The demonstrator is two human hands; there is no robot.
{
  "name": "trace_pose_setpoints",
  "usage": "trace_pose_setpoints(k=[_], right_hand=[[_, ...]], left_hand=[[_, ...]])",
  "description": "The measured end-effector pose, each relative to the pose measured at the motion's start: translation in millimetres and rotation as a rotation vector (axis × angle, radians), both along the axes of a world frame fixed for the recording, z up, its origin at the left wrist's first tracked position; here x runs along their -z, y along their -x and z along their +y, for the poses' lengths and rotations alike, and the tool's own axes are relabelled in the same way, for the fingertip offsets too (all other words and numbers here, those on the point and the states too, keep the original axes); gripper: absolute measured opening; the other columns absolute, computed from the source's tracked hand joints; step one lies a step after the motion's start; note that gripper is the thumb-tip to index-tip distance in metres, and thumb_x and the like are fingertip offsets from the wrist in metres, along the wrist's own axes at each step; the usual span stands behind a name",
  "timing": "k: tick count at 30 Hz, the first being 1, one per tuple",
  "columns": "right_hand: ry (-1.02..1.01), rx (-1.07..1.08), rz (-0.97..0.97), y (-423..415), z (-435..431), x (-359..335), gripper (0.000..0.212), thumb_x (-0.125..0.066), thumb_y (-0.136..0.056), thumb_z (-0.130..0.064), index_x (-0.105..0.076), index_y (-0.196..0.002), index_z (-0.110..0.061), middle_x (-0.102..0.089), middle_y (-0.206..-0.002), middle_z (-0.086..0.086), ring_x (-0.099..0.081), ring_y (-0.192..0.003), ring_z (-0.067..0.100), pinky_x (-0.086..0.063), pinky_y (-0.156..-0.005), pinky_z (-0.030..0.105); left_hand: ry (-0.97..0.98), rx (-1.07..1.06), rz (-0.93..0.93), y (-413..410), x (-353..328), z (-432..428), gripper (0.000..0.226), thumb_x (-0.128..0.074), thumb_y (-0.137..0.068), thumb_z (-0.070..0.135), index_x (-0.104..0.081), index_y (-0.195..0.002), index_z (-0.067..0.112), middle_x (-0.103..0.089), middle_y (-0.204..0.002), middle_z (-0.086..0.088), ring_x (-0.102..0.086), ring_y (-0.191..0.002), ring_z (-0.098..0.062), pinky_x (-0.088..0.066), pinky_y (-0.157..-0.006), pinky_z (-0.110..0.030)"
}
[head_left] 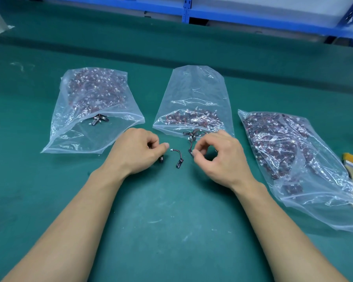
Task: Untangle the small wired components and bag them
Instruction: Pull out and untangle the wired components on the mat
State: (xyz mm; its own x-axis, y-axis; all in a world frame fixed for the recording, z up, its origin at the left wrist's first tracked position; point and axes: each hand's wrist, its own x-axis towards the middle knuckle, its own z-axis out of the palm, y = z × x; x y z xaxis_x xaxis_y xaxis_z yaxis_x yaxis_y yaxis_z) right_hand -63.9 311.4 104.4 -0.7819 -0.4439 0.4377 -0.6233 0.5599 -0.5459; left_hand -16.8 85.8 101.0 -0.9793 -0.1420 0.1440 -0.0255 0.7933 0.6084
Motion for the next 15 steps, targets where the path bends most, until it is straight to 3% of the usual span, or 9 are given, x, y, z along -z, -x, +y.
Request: trace_pose_setpoints(k=[3, 7, 15], right_hand=[[-0.091, -0.015, 0.004, 6.4, 6.7, 3.6, 0.012, -0.073, -0.080, -0.021, -0.078, -0.091, -0.023, -0.057, -0.070, -0.009, -0.052, -0.078, 0.020, -0.048, -0.072, 0.036], [-0.216, -0.060, -0.004, 10.6, 4.0, 6.5, 0.017, -0.077, -0.084, -0.026, -0.080, -0.101, -0.027, -0.056, -0.072, -0.008, -0.046, -0.080, 0.018, -0.042, -0.070, 0.031], [-0.209, -0.156, 0.014, 11.7, 9.9, 5.6, 0.016, -0.081, -0.081, -0.039, -0.078, -0.086, -0.025, -0.051, -0.067, -0.015, -0.045, -0.075, 0.015, -0.042, -0.069, 0.031]], left_hand=[[-0.016, 0.047, 0.096, -1.3, -2.0, 3.5, 0.035, -0.071, -0.086, 0.036, -0.056, -0.058, 0.022, -0.059, -0.063, 0.009, -0.052, -0.064, -0.006, -0.038, -0.061, -0.028], [-0.026, 0.190, 0.166, -3.1, -5.4, 10.8, 0.016, -0.068, -0.079, 0.043, -0.065, -0.074, 0.028, -0.059, -0.074, 0.015, -0.054, -0.082, -0.008, -0.041, -0.076, -0.024], [0.027, 0.397, 0.110, -4.1, -5.8, 13.0, 0.017, -0.085, -0.074, 0.032, -0.077, -0.088, 0.035, -0.058, -0.074, 0.015, -0.053, -0.082, -0.013, -0.048, -0.075, -0.032]])
